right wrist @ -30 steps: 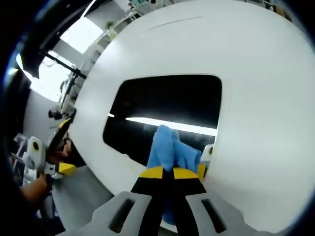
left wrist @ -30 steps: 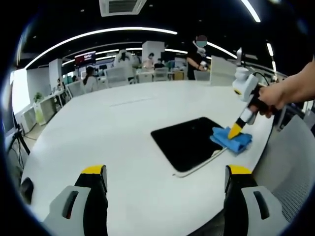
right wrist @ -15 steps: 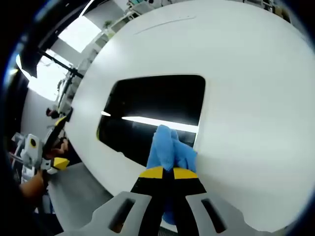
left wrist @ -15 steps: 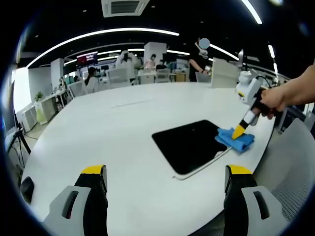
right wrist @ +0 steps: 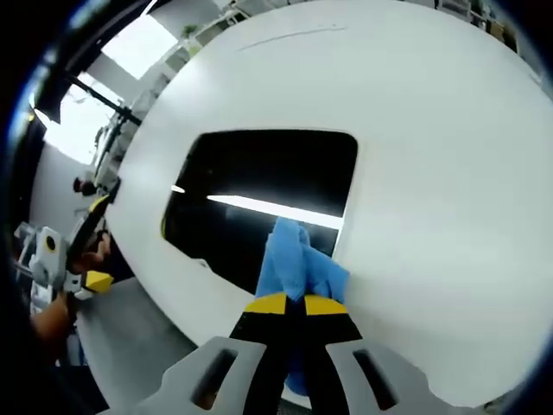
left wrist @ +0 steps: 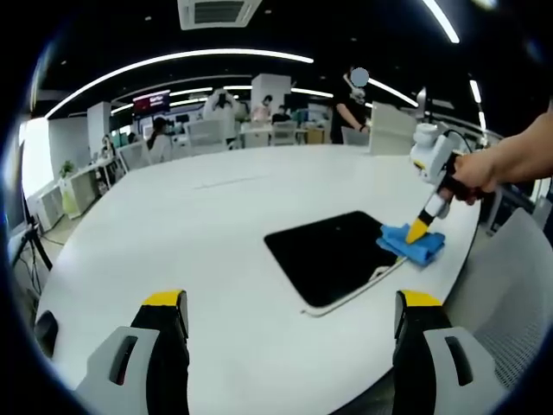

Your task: Wipe the mirror surface with the cleaning cloth until all visible marks leave the cleaned area.

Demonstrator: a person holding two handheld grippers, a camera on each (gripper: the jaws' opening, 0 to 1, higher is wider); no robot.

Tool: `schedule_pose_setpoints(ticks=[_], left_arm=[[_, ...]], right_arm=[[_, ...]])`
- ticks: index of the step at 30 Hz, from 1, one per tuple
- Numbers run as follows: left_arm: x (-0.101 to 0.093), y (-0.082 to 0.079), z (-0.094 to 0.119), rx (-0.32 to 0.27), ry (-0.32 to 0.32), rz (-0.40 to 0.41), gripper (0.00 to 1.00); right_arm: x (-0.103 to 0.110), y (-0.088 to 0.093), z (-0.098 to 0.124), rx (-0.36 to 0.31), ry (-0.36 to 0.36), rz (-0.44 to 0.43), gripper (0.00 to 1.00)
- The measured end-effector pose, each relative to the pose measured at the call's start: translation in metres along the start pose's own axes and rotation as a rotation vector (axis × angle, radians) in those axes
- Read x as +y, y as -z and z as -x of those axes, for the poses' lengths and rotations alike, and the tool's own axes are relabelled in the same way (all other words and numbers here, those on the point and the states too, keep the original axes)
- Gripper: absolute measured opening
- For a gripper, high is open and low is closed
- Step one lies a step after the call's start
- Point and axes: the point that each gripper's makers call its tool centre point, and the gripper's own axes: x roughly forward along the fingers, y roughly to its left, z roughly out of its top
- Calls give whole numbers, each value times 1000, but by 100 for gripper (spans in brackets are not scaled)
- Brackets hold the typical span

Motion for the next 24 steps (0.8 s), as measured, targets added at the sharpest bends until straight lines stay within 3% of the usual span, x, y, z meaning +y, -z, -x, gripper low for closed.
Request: schedule_pose_setpoints(ticks=[11,18,24], left_arm=[[1,1,0,1,2,0,100],[1,2,0,3,8,-3,100],[2,1,0,0,3,6,100]], right_arm=[[-6,-13,-3,-2,25,-8,0],[-16,-32,-5,-42,75,15,0],[-15,-42,-5,-30,89,31,0]])
